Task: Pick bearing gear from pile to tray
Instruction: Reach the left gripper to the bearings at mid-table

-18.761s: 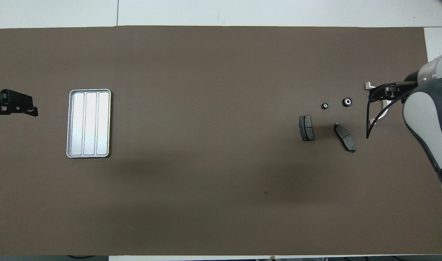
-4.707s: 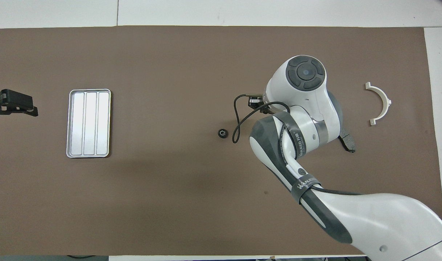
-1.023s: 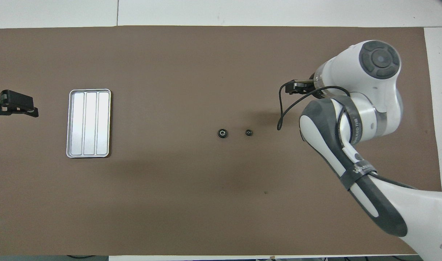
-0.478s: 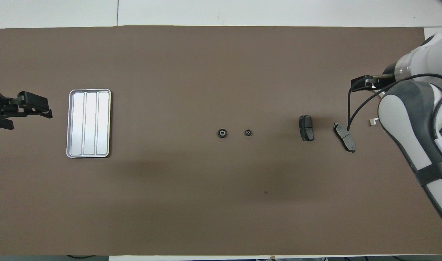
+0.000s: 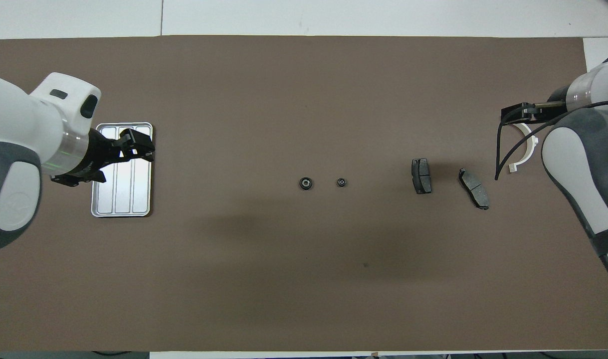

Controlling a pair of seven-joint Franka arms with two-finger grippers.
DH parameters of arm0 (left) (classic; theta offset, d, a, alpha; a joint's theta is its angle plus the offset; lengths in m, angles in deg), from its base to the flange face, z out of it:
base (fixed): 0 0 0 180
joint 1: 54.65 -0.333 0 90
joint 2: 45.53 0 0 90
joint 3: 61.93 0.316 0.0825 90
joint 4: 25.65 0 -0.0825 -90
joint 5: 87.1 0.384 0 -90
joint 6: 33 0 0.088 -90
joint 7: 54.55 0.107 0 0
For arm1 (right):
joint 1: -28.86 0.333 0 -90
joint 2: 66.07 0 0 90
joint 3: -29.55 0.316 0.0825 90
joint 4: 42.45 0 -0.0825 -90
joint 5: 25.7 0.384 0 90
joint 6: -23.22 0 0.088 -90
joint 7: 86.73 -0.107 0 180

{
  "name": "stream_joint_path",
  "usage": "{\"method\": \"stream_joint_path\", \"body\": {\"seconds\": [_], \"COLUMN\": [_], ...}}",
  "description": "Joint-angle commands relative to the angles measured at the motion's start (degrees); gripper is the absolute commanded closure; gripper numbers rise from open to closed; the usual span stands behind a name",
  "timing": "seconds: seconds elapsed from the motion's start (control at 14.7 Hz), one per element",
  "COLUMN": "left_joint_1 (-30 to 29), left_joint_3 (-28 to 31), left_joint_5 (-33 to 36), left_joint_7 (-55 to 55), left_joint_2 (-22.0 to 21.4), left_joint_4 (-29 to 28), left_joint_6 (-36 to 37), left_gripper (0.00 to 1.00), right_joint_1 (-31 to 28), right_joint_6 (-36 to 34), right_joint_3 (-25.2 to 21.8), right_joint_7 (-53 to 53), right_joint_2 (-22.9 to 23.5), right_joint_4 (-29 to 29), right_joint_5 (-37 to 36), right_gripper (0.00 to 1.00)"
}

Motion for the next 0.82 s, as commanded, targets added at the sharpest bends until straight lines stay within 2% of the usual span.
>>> {"method": "stream_joint_path", "body": {"seconds": [0.0, 0.27, 0.61, 0.75], "left_joint_1": [4.77, 11.27, 19.35, 20.95], "left_joint_3": [0.85, 0.85, 1.02, 0.85], "left_joint_5": [-0.61, -0.61, -0.69, -0.69], "left_joint_7": [-8.67, -18.44, -28.72, -31.19], "left_joint_2": [3.99, 9.08, 20.33, 22.54], "left_joint_4": [-0.74, -3.2, -2.59, -3.29], "left_joint_6": [-6.35, -16.29, -26.74, -30.88], "left_gripper": [0.0, 0.0, 0.0, 0.0], "right_joint_1": [-0.97, -1.41, -1.76, -2.46], "right_joint_6": [-1.34, -1.43, -1.34, -1.25], "right_joint_3": [0.49, 0.49, 0.49, 0.49], "right_joint_7": [1.23, 1.23, 2.2, 2.46], "right_joint_2": [-0.96, -1.05, -1.31, -1.4], "right_joint_4": [-0.75, -0.84, -1.28, -1.46], "right_joint_5": [-0.11, -0.11, -0.11, -0.11], "right_gripper": [0.0, 0.0, 0.0, 0.0]}}
